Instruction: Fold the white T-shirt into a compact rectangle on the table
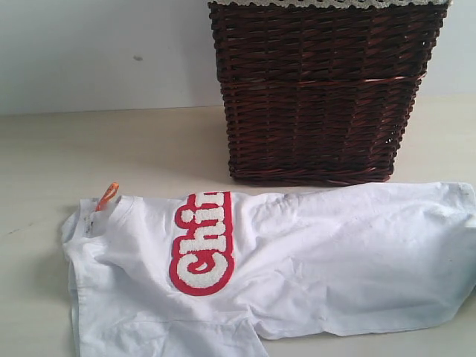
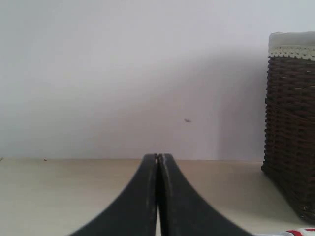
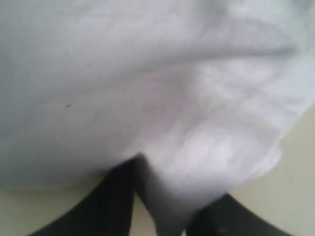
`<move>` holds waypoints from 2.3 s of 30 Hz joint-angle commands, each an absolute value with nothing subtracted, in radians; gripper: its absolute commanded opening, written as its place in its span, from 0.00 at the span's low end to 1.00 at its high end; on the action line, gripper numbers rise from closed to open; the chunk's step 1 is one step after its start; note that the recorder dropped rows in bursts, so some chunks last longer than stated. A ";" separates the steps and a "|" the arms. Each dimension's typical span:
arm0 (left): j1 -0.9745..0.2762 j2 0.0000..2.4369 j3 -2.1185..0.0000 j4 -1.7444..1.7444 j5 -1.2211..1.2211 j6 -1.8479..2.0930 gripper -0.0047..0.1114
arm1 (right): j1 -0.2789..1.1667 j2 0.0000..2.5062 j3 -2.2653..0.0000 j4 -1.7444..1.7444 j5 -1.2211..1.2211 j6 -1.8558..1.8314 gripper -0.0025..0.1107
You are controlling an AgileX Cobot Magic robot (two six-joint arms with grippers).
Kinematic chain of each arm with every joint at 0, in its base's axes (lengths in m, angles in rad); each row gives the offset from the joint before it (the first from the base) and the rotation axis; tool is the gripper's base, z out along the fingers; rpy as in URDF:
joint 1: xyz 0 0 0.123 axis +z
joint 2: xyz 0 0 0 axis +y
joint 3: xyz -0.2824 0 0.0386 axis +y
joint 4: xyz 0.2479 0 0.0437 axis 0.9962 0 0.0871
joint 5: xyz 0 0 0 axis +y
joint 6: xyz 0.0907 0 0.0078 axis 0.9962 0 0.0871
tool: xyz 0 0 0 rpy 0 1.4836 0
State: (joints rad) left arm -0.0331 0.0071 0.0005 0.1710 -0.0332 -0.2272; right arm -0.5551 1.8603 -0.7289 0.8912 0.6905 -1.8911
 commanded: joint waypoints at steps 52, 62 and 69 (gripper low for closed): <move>-0.032 0.000 0.000 0.167 -0.037 -0.234 0.04 | -0.559 1.810 -0.718 0.787 0.600 -1.500 0.02; -0.032 0.000 0.000 0.167 -0.037 -0.234 0.04 | -0.559 1.968 -0.723 1.099 0.287 -1.829 0.02; -0.032 0.000 0.000 0.167 -0.037 -0.234 0.04 | -0.559 1.999 -0.793 1.266 0.469 -2.046 0.02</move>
